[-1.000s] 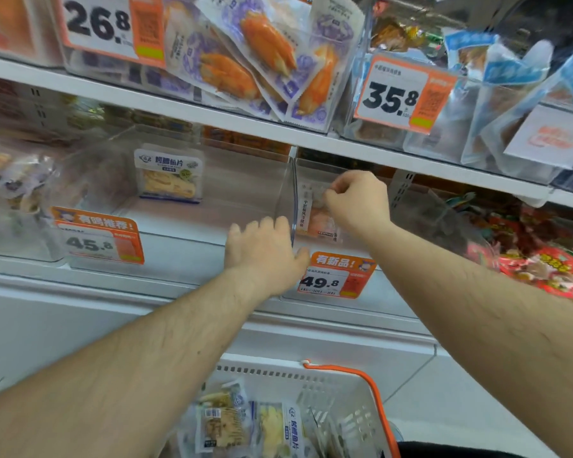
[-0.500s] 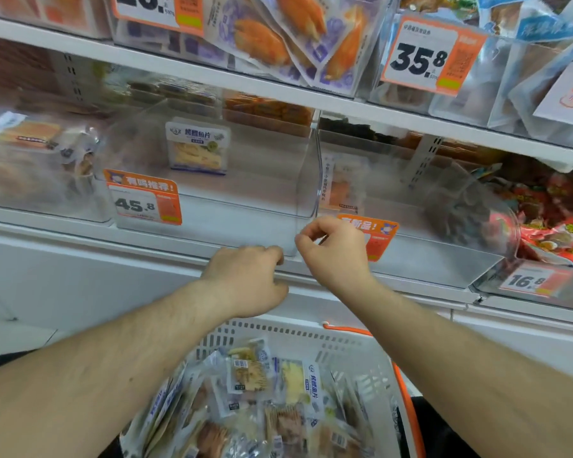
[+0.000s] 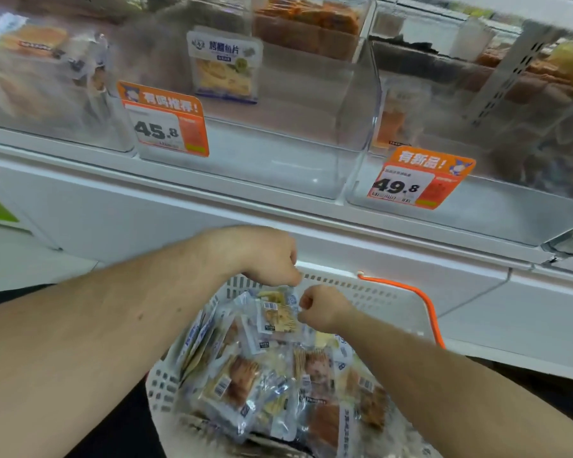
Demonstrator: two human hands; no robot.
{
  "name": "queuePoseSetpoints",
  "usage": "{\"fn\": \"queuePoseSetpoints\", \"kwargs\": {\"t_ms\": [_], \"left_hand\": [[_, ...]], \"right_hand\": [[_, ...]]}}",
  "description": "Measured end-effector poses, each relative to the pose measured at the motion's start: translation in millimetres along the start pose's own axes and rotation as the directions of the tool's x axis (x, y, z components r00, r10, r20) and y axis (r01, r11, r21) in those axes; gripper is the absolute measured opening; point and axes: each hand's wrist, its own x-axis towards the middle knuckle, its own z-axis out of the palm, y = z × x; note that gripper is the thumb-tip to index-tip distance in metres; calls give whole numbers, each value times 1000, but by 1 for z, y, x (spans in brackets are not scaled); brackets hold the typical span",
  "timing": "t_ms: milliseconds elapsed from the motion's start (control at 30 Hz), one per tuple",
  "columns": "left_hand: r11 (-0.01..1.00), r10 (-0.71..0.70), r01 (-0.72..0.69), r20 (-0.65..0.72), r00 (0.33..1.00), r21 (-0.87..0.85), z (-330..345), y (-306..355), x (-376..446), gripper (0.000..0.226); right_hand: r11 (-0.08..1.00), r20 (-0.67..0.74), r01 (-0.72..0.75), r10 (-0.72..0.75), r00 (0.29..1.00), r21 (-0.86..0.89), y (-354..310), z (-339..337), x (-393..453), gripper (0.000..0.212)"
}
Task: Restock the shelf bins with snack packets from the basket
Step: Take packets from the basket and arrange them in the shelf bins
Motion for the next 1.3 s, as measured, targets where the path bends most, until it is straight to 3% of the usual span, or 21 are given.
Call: {"fn": "queuePoseSetpoints", "kwargs": {"t_ms": [133, 233, 300, 367, 467, 633, 733, 867, 1033, 1133, 1233, 1300], "left_hand": [[999, -13, 11, 63, 998, 32, 0, 1, 4, 39], [999, -18, 15, 69, 997, 43, 0, 2, 7, 23], [999, -27, 23, 81, 996, 49, -1, 3, 6, 29], [997, -29, 22, 93, 995, 72, -3, 4, 5, 32], [996, -22, 14, 93, 995, 83, -5, 5, 5, 40], [998, -16, 10, 89, 996, 68, -5, 5, 7, 38], [999, -19, 16, 79, 997, 49, -7, 6, 7, 41], [1000, -28, 28, 55, 998, 6, -14, 2, 4, 31], [991, -77, 67, -79, 994, -119, -22, -11, -1, 61], [960, -93, 57, -119, 989, -274, -26, -14, -3, 71], [850, -58, -5, -103, 993, -527, -22, -12, 0, 49], [773, 1, -69, -108, 994, -630, -19, -6, 0, 28]], "right_hand": [[996, 72, 52, -47, 996, -67, -8, 37, 17, 93], [999, 88, 50, -48, 995, -18, -9, 56, 26, 105], [998, 136, 41, -47, 990, 45, -8, 63, 28, 108], [996, 162, 58, -68, 984, 64, -7, 65, 27, 106], [987, 134, 142, -131, 982, -74, -4, 65, 27, 94], [907, 84, 255, -241, 967, -336, -11, 62, 14, 48], [899, -47, 277, -310, 950, -340, -17, 49, 6, 23], [967, -190, 243, -253, 949, -72, -22, 5, 0, 18], [955, -88, 216, -202, 975, 205, -25, -80, -23, 27], [914, -25, 191, -195, 980, 357, -23, -114, -44, 19], [853, -24, 186, -200, 979, 488, -23, -134, -63, 31], [842, -38, 184, -192, 981, 507, -23, -144, -74, 21]]}}
